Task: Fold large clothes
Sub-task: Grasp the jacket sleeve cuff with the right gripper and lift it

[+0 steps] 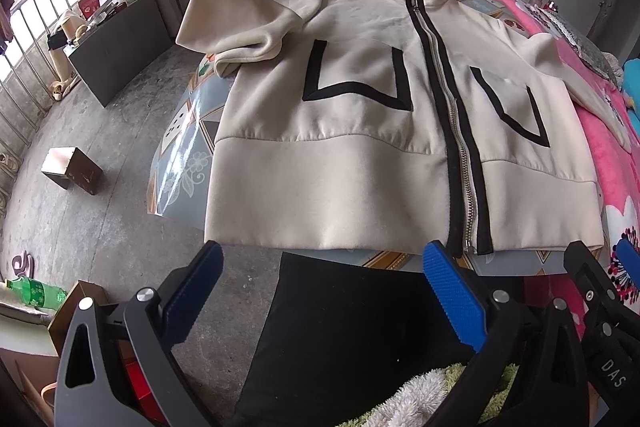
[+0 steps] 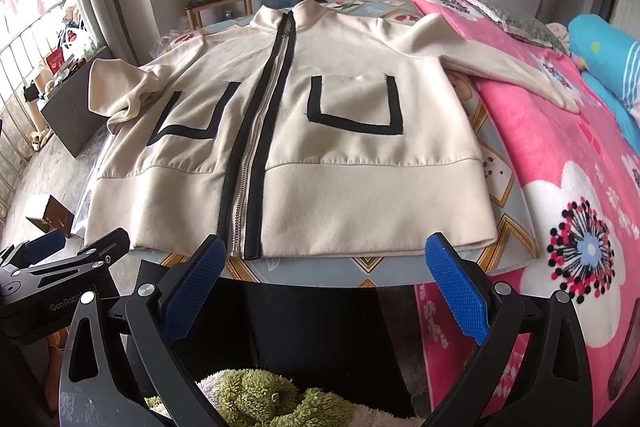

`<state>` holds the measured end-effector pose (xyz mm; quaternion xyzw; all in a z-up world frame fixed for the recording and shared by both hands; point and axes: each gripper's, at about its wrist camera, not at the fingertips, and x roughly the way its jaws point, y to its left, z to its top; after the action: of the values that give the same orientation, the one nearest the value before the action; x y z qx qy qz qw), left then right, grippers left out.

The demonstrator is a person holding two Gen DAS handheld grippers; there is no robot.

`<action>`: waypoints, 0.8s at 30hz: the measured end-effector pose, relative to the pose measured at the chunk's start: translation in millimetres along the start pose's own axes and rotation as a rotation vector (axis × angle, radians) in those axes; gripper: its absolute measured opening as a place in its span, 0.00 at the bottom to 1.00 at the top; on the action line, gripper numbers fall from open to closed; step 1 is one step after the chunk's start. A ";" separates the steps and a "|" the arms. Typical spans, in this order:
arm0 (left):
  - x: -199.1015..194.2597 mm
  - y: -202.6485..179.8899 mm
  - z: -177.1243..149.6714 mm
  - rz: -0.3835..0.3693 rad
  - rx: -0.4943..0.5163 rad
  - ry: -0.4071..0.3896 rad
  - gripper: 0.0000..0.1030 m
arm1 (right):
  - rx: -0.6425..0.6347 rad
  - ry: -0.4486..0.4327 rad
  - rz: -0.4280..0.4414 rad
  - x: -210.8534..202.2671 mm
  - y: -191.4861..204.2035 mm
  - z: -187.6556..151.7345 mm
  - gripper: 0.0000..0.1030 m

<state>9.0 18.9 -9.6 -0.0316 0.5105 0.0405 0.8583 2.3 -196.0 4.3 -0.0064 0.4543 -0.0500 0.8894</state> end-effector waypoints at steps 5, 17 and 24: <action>0.6 0.0 0.1 0.001 0.001 0.002 0.95 | 0.002 0.002 -0.001 0.2 -0.3 0.4 0.93; 11.0 3.7 3.0 0.004 -0.005 0.016 0.95 | 0.003 0.007 0.005 6.4 -2.5 5.5 0.93; 19.8 21.2 20.6 0.019 -0.024 -0.034 0.95 | -0.039 -0.080 0.094 10.4 -2.4 37.6 0.93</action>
<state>34.2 42.6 -17.4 -0.0362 0.4956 0.0551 0.8660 38.5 -200.6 18.2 -0.0044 0.4192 0.0009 0.9079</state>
